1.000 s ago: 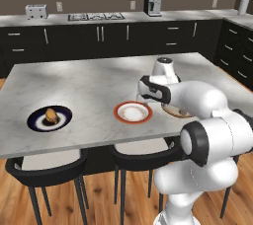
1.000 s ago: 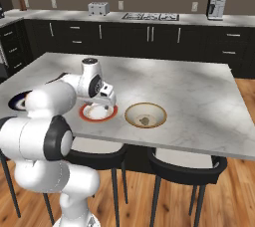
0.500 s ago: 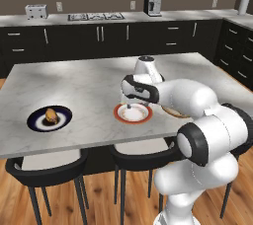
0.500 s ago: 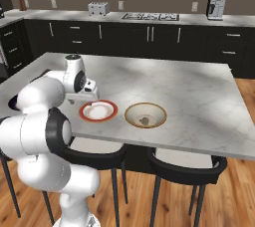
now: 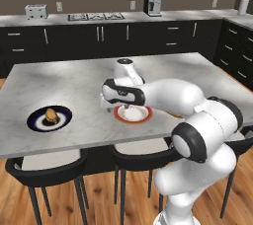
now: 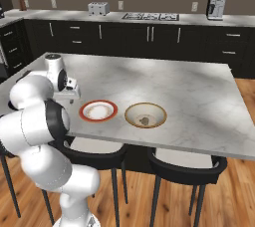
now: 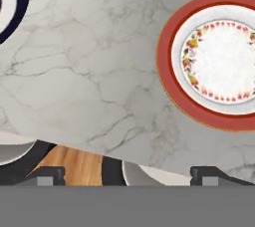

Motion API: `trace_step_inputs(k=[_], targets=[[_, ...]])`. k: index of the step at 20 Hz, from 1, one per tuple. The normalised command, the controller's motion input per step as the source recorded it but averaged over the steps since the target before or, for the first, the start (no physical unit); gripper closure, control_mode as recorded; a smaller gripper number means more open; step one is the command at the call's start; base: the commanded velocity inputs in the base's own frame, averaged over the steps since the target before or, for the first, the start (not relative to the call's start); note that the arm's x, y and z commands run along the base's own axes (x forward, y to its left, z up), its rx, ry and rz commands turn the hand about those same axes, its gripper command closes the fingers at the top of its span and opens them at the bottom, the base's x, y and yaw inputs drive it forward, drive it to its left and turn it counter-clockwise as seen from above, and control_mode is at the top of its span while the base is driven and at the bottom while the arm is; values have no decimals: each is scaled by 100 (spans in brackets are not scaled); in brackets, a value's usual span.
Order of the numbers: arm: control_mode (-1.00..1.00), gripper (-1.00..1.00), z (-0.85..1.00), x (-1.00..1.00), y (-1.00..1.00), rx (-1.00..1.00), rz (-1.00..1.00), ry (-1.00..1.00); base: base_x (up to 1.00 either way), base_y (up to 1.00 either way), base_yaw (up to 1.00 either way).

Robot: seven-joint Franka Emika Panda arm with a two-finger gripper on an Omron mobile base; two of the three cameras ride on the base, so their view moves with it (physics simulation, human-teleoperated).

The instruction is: Pick the chicken drumstick and garlic from their plates and place them in the bowl. Then put the bowl in the fridge.

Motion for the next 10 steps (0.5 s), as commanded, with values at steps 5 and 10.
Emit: trace_step_inputs(k=[5,10], targets=[[-100,-100,-2,0,84,0,0,-7,0,0,0],[-100,-100,0,0,83,1,-2,-7,0,0,0]])
